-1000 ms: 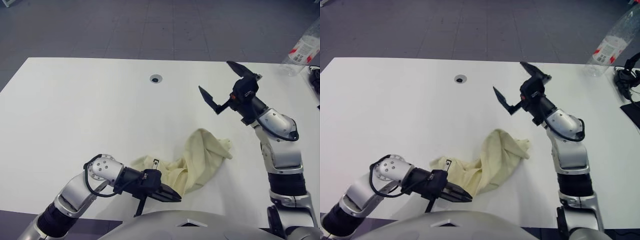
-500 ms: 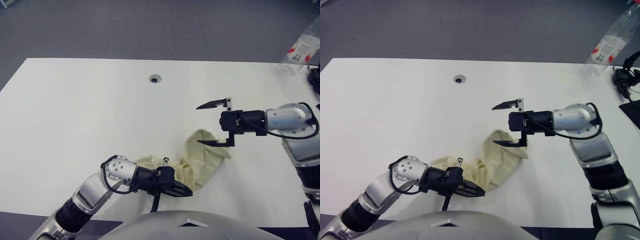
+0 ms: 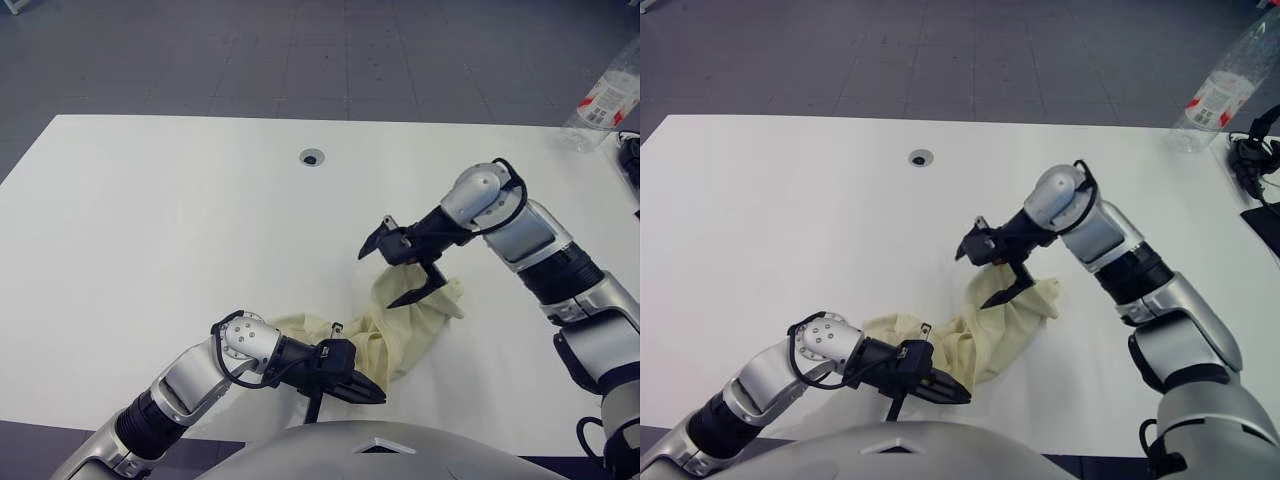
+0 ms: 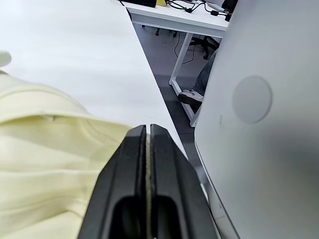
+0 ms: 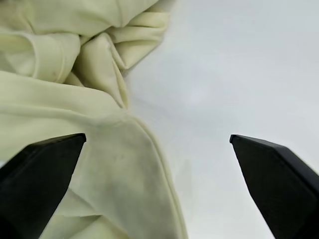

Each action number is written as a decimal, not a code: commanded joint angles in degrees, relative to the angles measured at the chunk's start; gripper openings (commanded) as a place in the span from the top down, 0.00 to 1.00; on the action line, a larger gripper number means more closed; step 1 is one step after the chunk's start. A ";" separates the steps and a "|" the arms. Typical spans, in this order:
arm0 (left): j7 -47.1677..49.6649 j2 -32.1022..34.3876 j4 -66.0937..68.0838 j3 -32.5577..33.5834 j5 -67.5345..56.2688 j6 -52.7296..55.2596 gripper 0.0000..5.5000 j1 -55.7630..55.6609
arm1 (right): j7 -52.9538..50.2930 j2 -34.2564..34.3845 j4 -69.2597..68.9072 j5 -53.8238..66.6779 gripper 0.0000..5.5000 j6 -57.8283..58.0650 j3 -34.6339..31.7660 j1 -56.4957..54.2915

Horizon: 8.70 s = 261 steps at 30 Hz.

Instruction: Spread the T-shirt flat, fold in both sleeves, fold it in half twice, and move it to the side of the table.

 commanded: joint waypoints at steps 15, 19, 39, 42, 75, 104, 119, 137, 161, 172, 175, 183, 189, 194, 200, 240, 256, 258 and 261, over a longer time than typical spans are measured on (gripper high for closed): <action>0.63 -0.65 0.87 -1.57 0.06 0.01 1.00 -0.58 | 0.52 -0.87 -1.45 0.43 0.34 -5.35 5.07 0.95; 0.63 -0.56 1.27 -1.61 0.15 -0.19 1.00 -0.73 | 0.53 -2.07 -2.40 1.35 0.47 -5.58 6.26 0.92; -0.40 -0.46 2.97 -1.20 0.28 -1.12 1.00 -1.19 | 0.24 -4.62 -2.81 1.55 1.00 -8.61 4.97 1.21; -0.28 -0.62 3.14 -0.92 0.13 -1.33 1.00 -1.09 | -0.03 -4.48 -2.77 2.11 1.00 -8.75 2.90 1.31; 2.09 11.47 -8.91 19.57 -12.34 2.60 1.00 21.30 | -5.53 -25.94 -35.67 15.43 1.00 -3.58 -24.02 54.95; 41.00 -19.54 83.43 11.24 17.39 -17.81 1.00 -30.60 | -65.94 8.44 52.26 -25.90 1.00 -24.40 5.55 7.36; 45.87 -24.62 99.18 26.80 13.53 -37.76 1.00 -51.31 | -82.78 12.86 62.74 -21.53 1.00 -40.79 -6.61 -9.39; -0.18 15.35 -2.61 33.78 -5.13 -12.82 1.00 -3.83 | -28.55 -25.12 -23.25 23.54 1.00 -18.32 -29.56 28.62; 5.44 13.27 -2.23 15.02 6.78 -9.55 1.00 22.13 | -23.42 -27.99 -36.45 3.38 1.00 -12.32 -20.37 61.80; 4.68 10.99 -5.21 20.98 -6.99 -7.65 0.65 21.96 | -21.17 -27.03 -39.40 17.09 0.71 -6.18 -25.09 61.91; 5.53 10.16 -5.63 25.49 -13.50 -6.03 0.55 21.04 | -19.75 -26.58 -40.92 28.32 0.61 -1.37 -29.47 61.31; 12.86 5.73 -3.88 36.56 -31.29 1.20 0.27 14.00 | -21.78 -21.95 -32.67 44.27 0.35 6.22 -40.38 52.84; 27.35 -2.33 9.62 27.28 -9.98 -2.05 0.09 2.82 | -28.35 -20.49 -18.29 20.69 0.17 -6.64 -36.90 49.40; 31.67 -7.28 19.17 19.52 4.21 -7.67 0.02 -2.69 | -26.64 -21.97 -15.26 14.97 0.02 -11.45 -37.27 53.53; 34.13 -10.32 28.95 18.06 12.61 -13.55 0.02 -5.67 | -25.85 -23.10 -12.33 6.57 0.02 -15.20 -34.17 53.94; 35.98 -14.79 35.01 20.55 20.52 -21.93 0.02 -4.84 | -18.91 -28.73 -11.46 7.95 0.02 -13.78 -47.05 62.04; 35.91 -14.85 34.88 20.96 20.65 -22.14 0.02 -4.64 | -25.34 -21.72 -7.64 3.01 0.02 -18.86 -38.66 57.78; 35.90 -14.82 34.81 20.91 20.72 -22.12 0.02 -4.66 | -25.69 -21.41 -7.74 4.65 0.02 -18.70 -39.76 57.79; 35.87 -14.80 34.97 20.82 20.83 -22.24 0.02 -4.69 | -25.86 -20.95 -8.54 7.81 0.02 -17.70 -42.04 58.58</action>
